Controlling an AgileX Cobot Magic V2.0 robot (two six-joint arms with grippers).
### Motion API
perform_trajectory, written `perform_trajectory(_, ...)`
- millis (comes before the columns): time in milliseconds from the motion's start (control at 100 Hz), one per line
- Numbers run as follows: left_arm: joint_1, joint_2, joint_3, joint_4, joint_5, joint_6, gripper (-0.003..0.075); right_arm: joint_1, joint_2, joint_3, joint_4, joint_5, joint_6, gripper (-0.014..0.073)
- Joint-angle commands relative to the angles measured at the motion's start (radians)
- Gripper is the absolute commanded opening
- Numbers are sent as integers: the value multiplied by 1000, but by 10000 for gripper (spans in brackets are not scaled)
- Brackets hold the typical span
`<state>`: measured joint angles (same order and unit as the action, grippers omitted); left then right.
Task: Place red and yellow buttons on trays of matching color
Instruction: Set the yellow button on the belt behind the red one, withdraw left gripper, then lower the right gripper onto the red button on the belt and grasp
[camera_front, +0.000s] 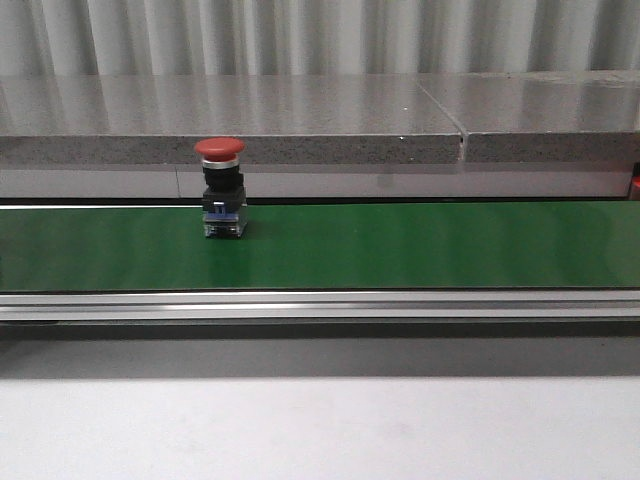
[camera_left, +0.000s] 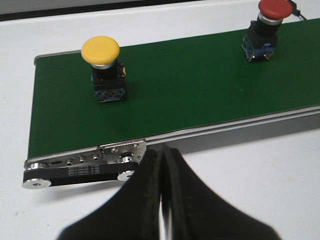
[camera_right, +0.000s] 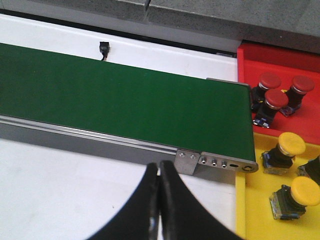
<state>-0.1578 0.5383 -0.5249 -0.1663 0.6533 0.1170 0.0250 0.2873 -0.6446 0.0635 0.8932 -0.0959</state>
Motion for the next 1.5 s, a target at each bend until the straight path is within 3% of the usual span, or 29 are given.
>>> perform_trajectory(0,-8,-39,-10,-19,-92,1,-20,2,9,-22,0,-70,-7,-68)
perform_trajectory(600,-8,-65,-7,-19,-77,1,-20,2,26,-35,-9,-142,18,-67)
perform_trajectory(1060,-8,-65,-7,-19,-77,1,-20,88,450,-210,8,-134,13,-56)
perform_trajectory(1180,-8,-65,-7,-19,-77,1,-20,135,590,-287,8,-124,-5,62)
perform_trajectory(1340,-8,-65,-7,-19,-77,1,-20,197,766,-418,16,-115,-5,365)
perform_trajectory(1490,-8,-65,-7,-19,-77,1,-20,253,902,-544,43,-46,-5,586)
